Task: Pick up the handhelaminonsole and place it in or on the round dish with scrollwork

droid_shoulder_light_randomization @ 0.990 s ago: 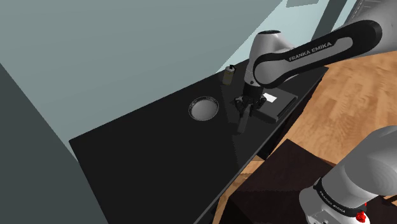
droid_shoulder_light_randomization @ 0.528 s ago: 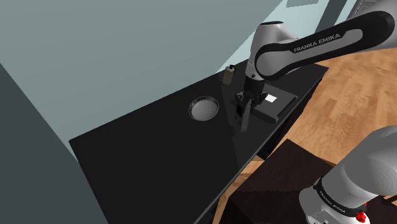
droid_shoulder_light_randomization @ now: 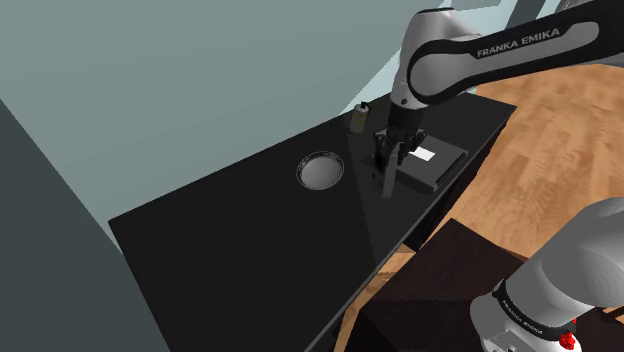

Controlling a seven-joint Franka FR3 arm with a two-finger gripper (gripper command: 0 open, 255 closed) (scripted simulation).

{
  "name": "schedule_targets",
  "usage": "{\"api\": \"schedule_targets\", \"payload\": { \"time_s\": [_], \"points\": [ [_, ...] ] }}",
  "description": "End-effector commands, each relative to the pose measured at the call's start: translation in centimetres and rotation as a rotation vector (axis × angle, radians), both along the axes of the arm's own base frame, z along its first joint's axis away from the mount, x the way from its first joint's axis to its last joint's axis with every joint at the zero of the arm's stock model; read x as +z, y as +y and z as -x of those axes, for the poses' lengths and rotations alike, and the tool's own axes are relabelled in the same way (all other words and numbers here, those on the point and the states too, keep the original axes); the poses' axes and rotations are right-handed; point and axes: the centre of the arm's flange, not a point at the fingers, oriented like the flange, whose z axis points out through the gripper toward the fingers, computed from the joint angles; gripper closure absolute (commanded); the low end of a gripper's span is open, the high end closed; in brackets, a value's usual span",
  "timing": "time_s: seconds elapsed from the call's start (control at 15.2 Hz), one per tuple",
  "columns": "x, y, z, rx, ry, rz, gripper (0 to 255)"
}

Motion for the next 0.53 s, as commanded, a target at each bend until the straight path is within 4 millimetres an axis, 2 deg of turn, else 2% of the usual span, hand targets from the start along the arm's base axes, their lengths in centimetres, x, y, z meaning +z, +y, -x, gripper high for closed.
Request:
{"api": "schedule_targets", "payload": {
  "time_s": [0.0,0.46],
  "points": [
    [1.1,0.0,0.0,0.0,0.0,0.0,255],
    [4.8,0.0,0.0,0.0,0.0,0.0,255]
  ]
}}
